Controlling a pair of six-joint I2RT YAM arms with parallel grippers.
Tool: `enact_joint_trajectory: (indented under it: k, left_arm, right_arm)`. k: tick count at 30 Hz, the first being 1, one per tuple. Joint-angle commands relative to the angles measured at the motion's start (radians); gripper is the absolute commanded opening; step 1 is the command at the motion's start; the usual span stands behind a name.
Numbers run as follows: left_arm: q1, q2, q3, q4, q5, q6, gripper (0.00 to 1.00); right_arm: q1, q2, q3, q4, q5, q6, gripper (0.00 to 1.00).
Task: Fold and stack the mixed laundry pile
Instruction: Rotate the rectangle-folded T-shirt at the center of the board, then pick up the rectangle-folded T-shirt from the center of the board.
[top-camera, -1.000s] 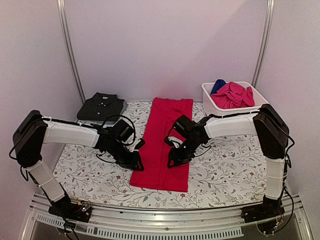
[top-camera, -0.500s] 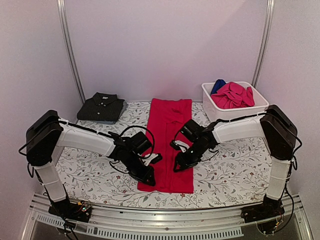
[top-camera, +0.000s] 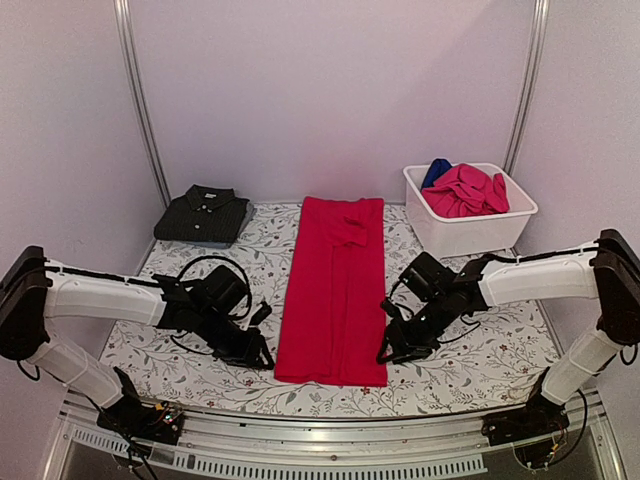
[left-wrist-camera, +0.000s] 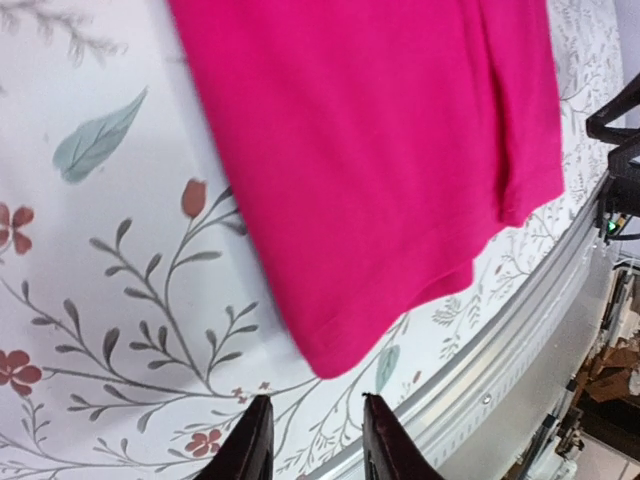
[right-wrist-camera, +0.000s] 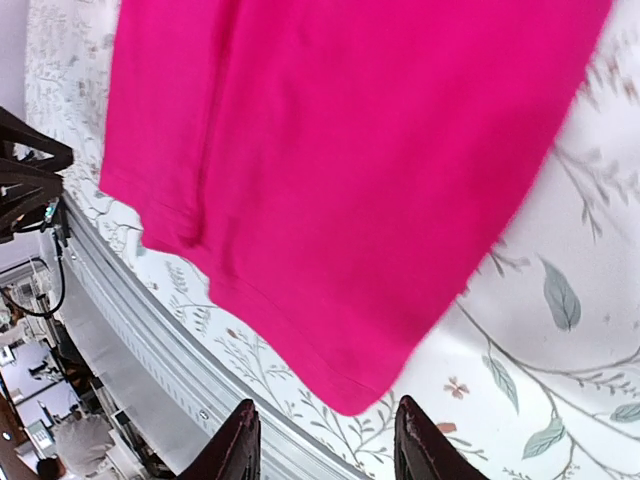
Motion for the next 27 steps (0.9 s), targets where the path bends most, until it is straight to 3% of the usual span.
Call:
enact_joint_trajectory:
  k: [1,9,24,27]
  left_arm:
    - [0.028,-0.020,-0.079,0.083,0.051,-0.102,0.30]
    - [0.037,0.049,-0.155,0.203,0.120,-0.113,0.30]
    - [0.038,0.146,-0.114,0.253,0.159,-0.080,0.27]
    - [0.040,0.112,-0.126,0.264,0.156,-0.083,0.32]
  right_arm:
    - [0.011,-0.037,-0.118,0.068,-0.008,0.160,0.44]
    - [0.019,-0.049,-0.234,0.153,-0.005,0.216,0.43]
    - [0.066,0.092,-0.225,0.274,-0.050,0.225,0.32]
    - [0.066,0.095,-0.226,0.271,-0.051,0.220,0.31]
